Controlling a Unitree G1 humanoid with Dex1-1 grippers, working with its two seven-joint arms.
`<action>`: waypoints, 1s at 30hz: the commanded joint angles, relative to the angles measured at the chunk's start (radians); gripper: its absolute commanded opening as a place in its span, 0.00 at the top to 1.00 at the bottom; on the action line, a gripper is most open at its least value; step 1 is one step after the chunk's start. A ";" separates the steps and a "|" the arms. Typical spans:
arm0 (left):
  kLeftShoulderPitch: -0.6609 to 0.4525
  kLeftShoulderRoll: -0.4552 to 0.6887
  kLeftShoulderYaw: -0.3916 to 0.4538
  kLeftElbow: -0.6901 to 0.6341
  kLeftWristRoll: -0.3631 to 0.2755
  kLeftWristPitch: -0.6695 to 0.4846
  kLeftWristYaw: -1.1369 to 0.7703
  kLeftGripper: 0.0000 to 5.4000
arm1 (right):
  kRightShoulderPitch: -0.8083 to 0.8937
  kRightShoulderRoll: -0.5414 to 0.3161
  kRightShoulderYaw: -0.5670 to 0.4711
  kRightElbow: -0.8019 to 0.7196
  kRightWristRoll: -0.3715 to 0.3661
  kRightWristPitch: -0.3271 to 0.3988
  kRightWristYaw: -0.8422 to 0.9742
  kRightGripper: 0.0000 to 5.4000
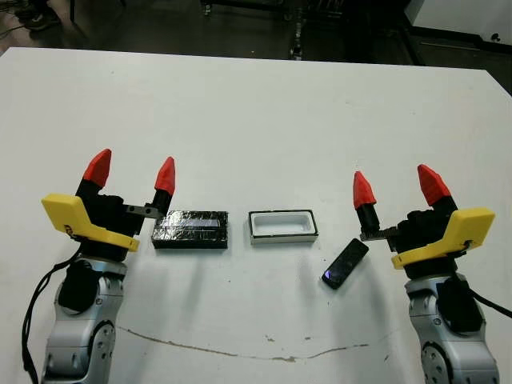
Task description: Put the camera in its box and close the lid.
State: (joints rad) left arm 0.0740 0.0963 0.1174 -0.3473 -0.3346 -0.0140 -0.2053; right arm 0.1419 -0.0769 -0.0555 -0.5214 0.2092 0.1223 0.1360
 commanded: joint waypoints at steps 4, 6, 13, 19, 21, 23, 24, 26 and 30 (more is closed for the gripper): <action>0.011 0.002 0.003 0.009 0.000 0.006 -0.002 0.00 | 0.010 0.000 0.000 0.016 -0.002 -0.019 0.002 0.00; 0.011 0.002 0.004 0.012 -0.001 0.003 -0.004 0.00 | 0.012 0.000 0.001 0.018 0.000 -0.019 0.003 0.00; 0.011 0.002 -0.004 0.010 0.008 0.004 -0.004 0.00 | 0.016 -0.007 -0.007 0.006 0.011 0.004 0.004 0.00; 0.011 -0.001 0.001 0.012 0.000 0.004 -0.001 0.00 | -0.026 -0.108 -0.067 0.019 0.061 0.029 0.096 0.00; 0.012 -0.001 0.000 0.007 0.002 0.008 0.002 0.00 | -0.060 -0.176 -0.105 0.018 0.110 0.081 0.149 0.00; 0.011 -0.001 -0.001 0.004 0.002 0.012 0.004 0.00 | -0.098 -0.256 -0.140 0.027 0.154 0.122 0.216 0.00; 0.010 -0.002 -0.002 0.005 0.001 0.012 0.002 0.00 | -0.118 -0.303 -0.155 0.039 0.173 0.138 0.260 0.00; 0.010 -0.003 -0.003 0.006 0.002 0.010 0.002 0.00 | -0.167 -0.406 -0.182 0.082 0.201 0.150 0.365 0.00; 0.008 -0.007 -0.003 0.006 0.007 0.010 0.007 0.00 | -0.306 -0.598 -0.192 0.213 0.251 0.169 0.598 0.00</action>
State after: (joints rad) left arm 0.0764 0.0886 0.1140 -0.3432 -0.3332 -0.0133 -0.2052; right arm -0.1058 -0.6006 -0.2517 -0.3672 0.4513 0.2795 0.6425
